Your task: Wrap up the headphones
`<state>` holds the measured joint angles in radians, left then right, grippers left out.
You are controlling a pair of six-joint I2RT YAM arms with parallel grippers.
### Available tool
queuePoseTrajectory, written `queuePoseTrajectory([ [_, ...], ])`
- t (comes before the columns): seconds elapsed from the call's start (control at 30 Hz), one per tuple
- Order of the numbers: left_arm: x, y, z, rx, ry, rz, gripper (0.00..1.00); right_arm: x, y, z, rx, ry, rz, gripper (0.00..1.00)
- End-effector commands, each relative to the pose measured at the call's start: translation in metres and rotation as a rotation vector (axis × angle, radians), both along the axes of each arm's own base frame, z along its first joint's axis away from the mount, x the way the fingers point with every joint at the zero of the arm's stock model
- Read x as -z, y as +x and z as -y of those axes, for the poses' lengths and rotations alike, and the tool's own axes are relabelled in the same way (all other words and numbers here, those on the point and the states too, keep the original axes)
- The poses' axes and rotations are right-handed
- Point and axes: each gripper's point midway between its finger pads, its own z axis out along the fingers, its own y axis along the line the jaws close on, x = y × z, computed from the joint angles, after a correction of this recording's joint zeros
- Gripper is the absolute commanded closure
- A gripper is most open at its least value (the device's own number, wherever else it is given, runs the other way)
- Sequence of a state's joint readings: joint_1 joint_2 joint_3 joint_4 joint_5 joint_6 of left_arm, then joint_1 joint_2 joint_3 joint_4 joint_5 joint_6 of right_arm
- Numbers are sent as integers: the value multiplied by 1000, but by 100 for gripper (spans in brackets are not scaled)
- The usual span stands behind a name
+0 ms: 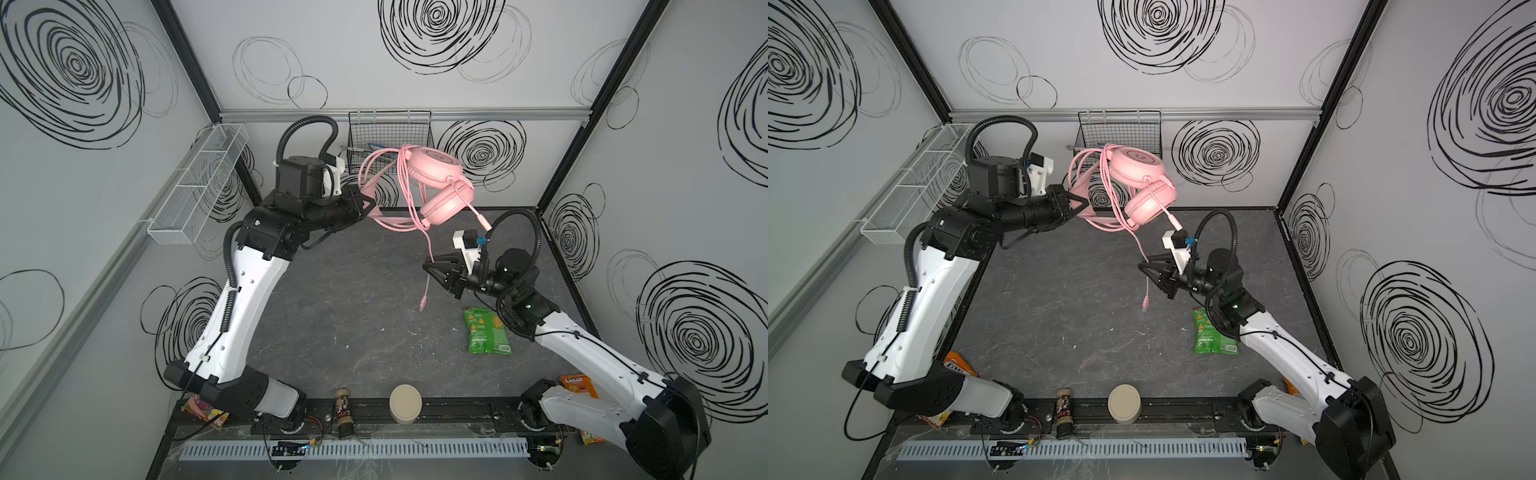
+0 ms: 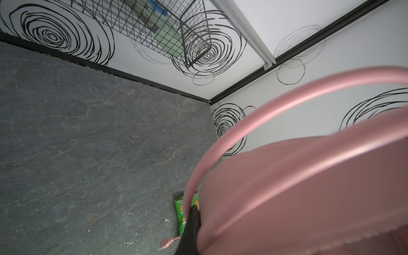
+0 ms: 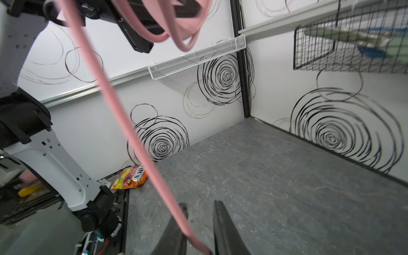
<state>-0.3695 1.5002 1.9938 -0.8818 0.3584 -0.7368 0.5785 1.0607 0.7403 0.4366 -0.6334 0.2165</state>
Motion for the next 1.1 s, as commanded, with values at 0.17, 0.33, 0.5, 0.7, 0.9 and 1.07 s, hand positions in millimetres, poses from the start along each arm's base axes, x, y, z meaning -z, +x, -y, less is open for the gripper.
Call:
queuePoseTrajectory([
  [0.17,-39,3,13,24,-54,99,100,-5,1,13,94,65,36,57],
  [0.33,-39,3,13,18,-59,90,100,-8,9,15,134,68,8,53],
  [0.5,-41,6,13,7,-61,97,100,0,23,22,197,114,-194,43],
  [0.7,-41,12,9,-21,-48,113,100,11,29,28,141,246,-516,16],
  [0.9,-49,14,11,-18,-64,141,100,37,47,43,133,317,-803,13],
  [1.07,-57,19,11,-25,-82,172,100,64,58,69,174,455,-1068,13],
])
